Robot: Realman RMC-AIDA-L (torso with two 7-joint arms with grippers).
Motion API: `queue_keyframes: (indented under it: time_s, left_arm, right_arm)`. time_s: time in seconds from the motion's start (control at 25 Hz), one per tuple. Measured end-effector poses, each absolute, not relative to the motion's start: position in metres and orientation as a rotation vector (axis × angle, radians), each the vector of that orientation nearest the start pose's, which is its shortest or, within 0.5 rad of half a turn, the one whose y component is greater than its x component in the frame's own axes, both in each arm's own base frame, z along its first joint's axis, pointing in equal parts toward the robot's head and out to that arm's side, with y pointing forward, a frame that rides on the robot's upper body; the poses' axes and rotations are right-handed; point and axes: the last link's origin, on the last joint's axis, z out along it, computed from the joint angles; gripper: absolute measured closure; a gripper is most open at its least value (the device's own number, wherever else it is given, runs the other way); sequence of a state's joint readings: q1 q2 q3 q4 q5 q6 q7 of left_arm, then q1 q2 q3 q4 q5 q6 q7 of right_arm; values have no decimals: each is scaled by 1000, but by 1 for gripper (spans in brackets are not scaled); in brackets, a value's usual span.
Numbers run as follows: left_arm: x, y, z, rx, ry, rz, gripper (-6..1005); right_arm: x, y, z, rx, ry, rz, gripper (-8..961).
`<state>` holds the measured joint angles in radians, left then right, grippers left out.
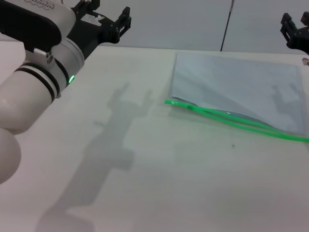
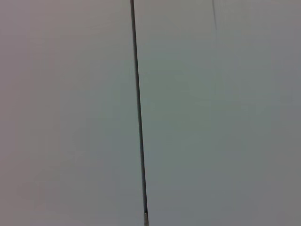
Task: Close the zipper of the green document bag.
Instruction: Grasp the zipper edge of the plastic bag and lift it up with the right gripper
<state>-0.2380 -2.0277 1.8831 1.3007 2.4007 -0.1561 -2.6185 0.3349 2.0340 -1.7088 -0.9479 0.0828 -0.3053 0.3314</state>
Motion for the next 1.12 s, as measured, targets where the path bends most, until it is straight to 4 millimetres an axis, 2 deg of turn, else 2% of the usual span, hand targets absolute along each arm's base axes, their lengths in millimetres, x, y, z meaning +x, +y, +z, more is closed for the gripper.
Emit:
queue_keyframes:
  time_s: [0.24, 0.44, 0.52, 0.56, 0.72, 1.12]
  left_arm:
    - [-166, 384, 0, -1901, -368, -522, 268]
    - [-140, 378, -20, -2145, -260, -356, 267]
    - [-130, 372, -30, -2299, -184, -223, 267]
    - [-130, 372, -30, -2299, -184, -223, 267]
    - [-125, 368, -40, -2454, -75, 6, 266]
    - [-124, 371, -52, -2484, 128, 400, 264]
  right_arm:
    - [244, 407, 17, -1733, 663, 636, 467]
    - [246, 406, 17, -1730, 666, 632, 467]
    - [246, 407, 17, -1731, 666, 631, 467]
    - [246, 408, 17, -1732, 666, 630, 467]
    - [245, 409, 16, -1735, 666, 627, 467]
    - [244, 412, 14, -1741, 666, 621, 466]
